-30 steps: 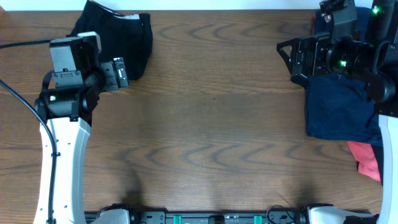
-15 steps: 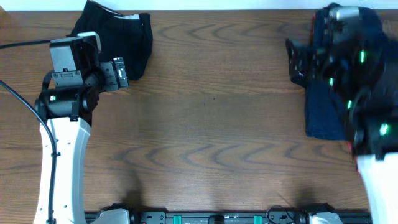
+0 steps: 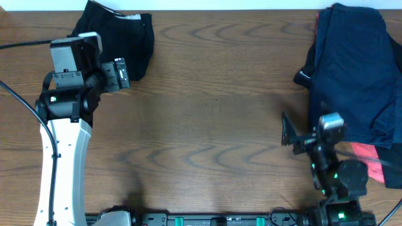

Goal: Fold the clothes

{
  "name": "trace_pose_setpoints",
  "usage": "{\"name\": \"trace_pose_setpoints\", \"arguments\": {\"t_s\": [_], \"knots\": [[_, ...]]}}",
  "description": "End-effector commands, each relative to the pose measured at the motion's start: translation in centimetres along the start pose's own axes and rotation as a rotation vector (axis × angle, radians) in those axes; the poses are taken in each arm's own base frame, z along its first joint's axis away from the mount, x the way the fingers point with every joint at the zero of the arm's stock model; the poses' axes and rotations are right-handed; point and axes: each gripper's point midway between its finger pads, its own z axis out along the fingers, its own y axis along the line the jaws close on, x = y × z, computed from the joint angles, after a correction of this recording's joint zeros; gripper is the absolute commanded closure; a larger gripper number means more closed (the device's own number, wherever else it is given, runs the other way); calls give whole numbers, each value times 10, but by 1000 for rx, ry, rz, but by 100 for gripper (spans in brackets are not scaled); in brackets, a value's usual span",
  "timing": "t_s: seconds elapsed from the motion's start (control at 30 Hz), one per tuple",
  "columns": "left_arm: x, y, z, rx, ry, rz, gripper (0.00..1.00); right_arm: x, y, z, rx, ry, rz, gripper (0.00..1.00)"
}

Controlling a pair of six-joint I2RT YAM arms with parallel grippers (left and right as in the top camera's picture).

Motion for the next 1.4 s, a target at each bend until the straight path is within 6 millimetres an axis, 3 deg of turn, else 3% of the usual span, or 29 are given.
{"name": "trace_pose_setpoints", "arguments": {"t_s": [0.0, 0.13, 0.3, 0.53, 1.37], "knots": [[-1, -1, 0, 6, 1, -6, 2, 17, 1, -8, 4, -43, -10, 1], [-1, -1, 0, 6, 1, -6, 2, 38, 2, -15, 2, -72, -14, 1], [-1, -1, 0, 6, 1, -6, 2, 42, -1, -20, 15, -60, -9, 1], [-1, -1, 0, 6, 1, -6, 2, 69, 0, -21, 10, 50, 6, 1], [-1, -1, 0, 6, 1, -6, 2, 68, 0, -21, 7, 46, -45, 1]]}}
